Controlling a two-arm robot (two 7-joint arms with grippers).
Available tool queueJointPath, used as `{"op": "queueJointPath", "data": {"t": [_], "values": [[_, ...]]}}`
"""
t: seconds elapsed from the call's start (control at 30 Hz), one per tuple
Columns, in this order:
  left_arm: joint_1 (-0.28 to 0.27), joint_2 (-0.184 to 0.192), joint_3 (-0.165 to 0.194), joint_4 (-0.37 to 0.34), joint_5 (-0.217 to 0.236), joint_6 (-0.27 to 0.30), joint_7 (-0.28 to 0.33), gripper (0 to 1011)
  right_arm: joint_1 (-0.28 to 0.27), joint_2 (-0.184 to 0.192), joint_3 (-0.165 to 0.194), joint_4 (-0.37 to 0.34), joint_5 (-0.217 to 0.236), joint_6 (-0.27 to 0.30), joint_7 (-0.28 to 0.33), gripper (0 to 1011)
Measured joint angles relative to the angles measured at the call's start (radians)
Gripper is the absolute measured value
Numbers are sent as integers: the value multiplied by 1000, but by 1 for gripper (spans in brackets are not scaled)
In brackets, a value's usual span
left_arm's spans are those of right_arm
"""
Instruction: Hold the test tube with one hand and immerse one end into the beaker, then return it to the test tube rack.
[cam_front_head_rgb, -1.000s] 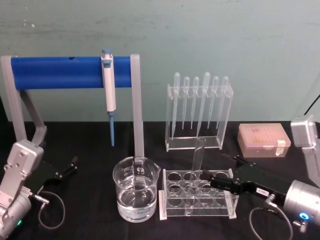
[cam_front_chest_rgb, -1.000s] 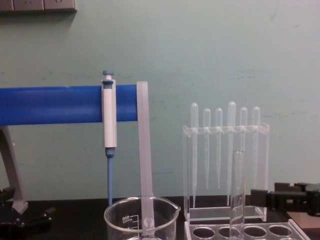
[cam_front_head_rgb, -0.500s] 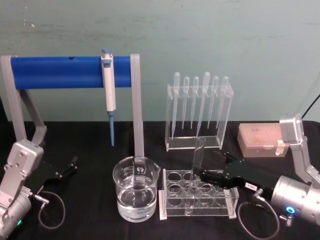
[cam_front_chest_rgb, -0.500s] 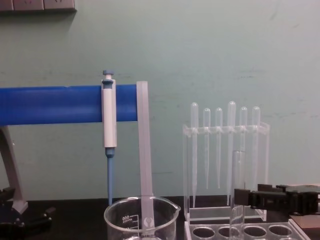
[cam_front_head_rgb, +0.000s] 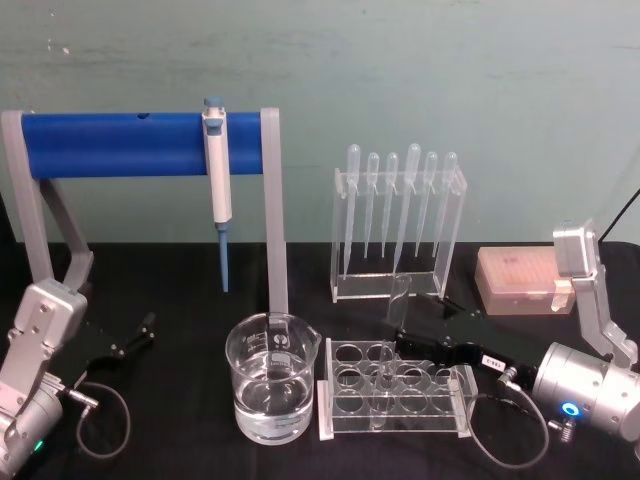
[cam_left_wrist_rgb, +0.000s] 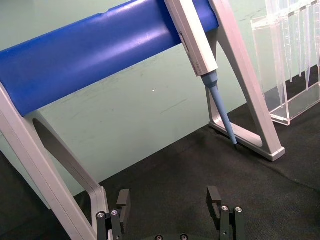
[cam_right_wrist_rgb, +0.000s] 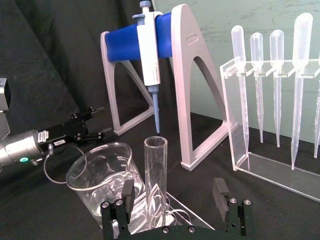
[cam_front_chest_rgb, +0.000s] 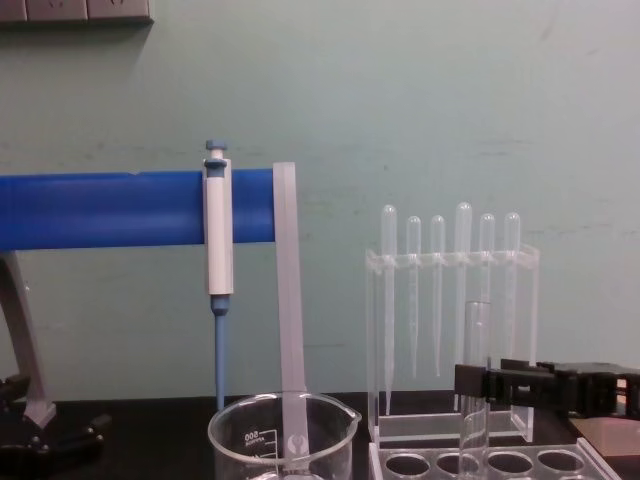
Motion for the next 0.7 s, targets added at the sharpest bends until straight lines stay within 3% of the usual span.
{"op": "queueJointPath", "data": {"t": [0.53, 0.7], "values": [[0, 0, 0, 0, 0, 0, 0, 1000, 8, -6, -2, 11, 6, 1, 1, 997], [0, 0, 0, 0, 0, 0, 0, 1000, 8, -6, -1, 10, 6, 1, 0, 883]]}}
